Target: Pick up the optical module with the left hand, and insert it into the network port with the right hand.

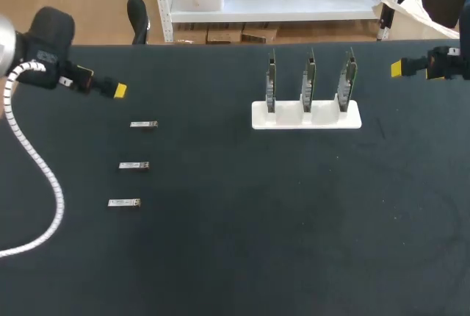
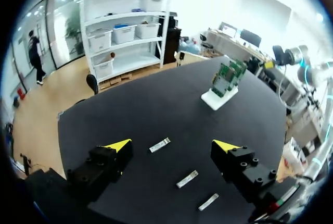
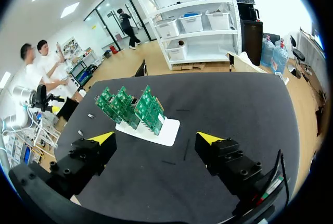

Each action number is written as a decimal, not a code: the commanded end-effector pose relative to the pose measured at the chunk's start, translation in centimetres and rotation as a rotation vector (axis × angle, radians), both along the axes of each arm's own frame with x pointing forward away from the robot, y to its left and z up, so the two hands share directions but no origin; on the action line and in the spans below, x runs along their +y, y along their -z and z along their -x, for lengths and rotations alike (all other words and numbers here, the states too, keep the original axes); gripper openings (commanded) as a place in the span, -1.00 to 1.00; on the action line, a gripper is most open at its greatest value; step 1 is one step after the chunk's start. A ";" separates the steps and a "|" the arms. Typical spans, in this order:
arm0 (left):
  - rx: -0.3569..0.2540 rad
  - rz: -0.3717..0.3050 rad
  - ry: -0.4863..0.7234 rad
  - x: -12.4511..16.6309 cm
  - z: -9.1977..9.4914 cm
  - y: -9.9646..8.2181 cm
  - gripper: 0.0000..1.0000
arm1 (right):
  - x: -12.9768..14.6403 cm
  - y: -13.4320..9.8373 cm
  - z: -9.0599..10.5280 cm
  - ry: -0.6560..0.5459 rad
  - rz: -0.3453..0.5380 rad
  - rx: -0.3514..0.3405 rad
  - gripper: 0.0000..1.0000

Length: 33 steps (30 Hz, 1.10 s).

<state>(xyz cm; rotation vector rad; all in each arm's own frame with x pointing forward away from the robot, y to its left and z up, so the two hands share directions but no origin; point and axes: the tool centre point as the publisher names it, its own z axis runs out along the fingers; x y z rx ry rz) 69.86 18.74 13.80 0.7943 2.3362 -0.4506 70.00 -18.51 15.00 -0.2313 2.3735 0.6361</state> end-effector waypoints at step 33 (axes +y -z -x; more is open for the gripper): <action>-0.054 -0.866 0.943 0.0 -0.9 1.7 1.00 | 0.0 0.0 0.0 0.000 0.000 0.000 1.00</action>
